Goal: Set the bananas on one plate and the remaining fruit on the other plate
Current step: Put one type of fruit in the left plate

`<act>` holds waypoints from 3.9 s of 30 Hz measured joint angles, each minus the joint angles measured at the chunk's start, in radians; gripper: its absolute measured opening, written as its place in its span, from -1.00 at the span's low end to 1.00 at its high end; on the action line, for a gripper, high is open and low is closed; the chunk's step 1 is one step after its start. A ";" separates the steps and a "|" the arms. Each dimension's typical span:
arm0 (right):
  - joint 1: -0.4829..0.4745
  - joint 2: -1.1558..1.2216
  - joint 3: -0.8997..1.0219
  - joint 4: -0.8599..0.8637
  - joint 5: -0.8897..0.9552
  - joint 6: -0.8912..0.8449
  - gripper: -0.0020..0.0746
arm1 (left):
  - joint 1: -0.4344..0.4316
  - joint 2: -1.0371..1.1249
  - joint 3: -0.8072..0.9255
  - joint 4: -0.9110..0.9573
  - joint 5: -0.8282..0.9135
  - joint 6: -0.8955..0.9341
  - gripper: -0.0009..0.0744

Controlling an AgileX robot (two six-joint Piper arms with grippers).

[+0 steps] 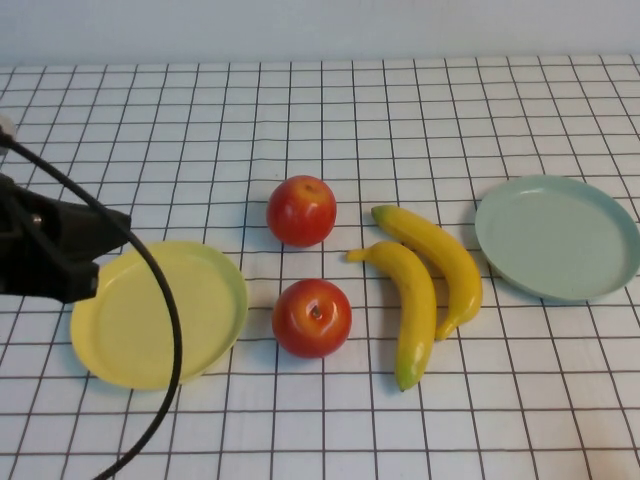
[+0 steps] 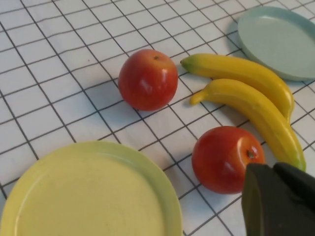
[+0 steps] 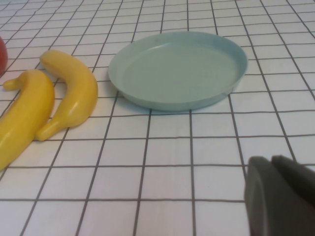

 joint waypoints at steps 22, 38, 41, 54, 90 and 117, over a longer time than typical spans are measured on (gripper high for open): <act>0.000 0.000 0.000 0.000 0.000 0.000 -0.99 | -0.582 0.374 -0.183 0.813 -0.166 -0.725 0.80; 0.000 0.000 0.000 0.000 0.000 0.000 -0.99 | -0.688 0.734 -0.384 0.907 -0.119 -0.747 0.80; 0.000 0.000 0.000 0.000 0.000 0.000 -0.99 | -0.690 0.752 -0.386 0.907 -0.129 -0.747 0.80; 0.000 0.000 0.000 0.000 0.000 0.000 -0.99 | -0.690 0.776 -0.398 0.906 -0.155 -0.752 0.69; 0.000 0.000 0.000 0.000 0.000 0.000 -0.99 | -0.279 0.640 -0.402 1.087 0.011 -1.069 0.59; 0.000 0.000 0.000 0.004 0.000 0.000 -0.99 | -0.280 0.628 -0.553 0.768 0.017 -0.905 0.80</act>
